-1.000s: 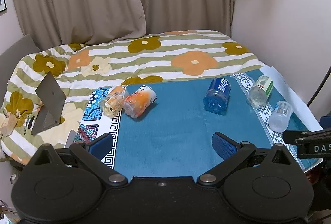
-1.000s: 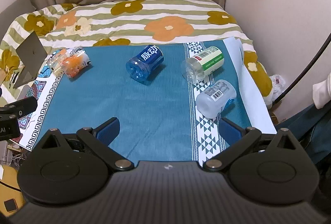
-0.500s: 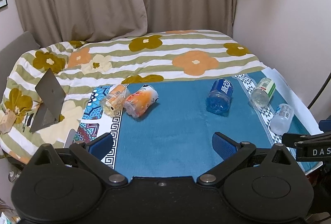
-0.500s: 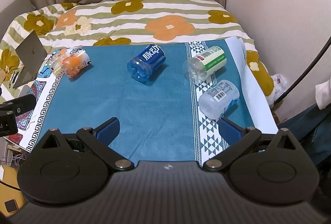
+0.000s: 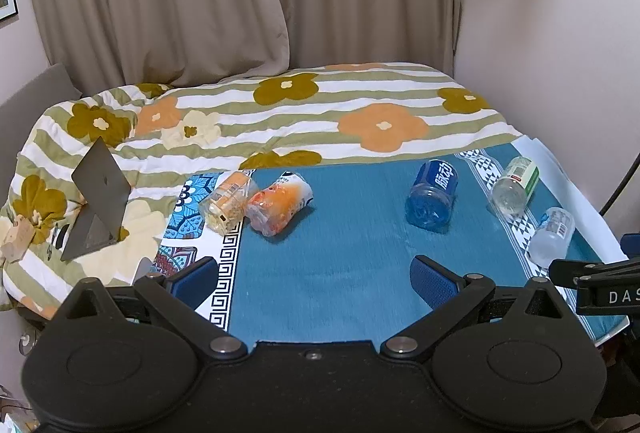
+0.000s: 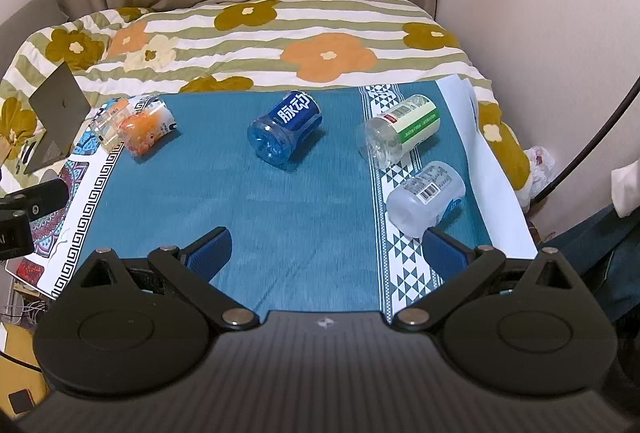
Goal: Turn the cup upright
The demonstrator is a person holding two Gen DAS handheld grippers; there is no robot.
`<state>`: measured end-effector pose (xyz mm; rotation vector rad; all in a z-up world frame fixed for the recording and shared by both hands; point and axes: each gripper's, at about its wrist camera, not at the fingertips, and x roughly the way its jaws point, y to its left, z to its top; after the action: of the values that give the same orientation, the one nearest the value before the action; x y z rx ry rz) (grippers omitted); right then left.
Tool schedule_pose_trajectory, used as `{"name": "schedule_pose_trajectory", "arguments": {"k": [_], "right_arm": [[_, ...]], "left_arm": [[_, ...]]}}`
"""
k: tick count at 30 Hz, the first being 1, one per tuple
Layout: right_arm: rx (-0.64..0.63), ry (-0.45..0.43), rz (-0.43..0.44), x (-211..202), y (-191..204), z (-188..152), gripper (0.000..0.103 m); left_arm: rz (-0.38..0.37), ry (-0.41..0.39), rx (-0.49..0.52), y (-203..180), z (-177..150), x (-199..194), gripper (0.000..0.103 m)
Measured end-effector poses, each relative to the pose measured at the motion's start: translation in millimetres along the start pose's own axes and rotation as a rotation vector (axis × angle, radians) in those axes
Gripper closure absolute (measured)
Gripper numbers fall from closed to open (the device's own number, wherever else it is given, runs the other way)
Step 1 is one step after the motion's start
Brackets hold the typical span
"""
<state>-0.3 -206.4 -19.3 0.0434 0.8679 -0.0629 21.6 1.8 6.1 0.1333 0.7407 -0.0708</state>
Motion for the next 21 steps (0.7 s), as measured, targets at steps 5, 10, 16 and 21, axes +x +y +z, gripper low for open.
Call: {"name": "schedule_pose_trajectory", "arguments": {"k": [5, 10, 16, 21], "right_arm": [[0.0, 0.001, 0.002, 1.2, 0.8, 3.2, 0.0], [-0.001, 0.002, 0.002, 2.0, 2.4, 4.9, 0.0], [-0.001, 0.001, 0.002, 2.1, 2.6, 4.9, 0.0], [-0.001, 0.002, 0.002, 2.4, 2.7, 4.7, 0.0]], "left_arm": [[-0.001, -0.001, 0.0, 0.5, 1.4, 1.0, 0.0], [0.0, 0.0, 0.0, 0.2, 1.4, 0.8, 0.0], [-0.002, 0.001, -0.003, 1.3, 4.6, 2.9, 0.0], [-0.002, 0.001, -0.002, 2.0, 5.7, 3.2, 0.0]]}}
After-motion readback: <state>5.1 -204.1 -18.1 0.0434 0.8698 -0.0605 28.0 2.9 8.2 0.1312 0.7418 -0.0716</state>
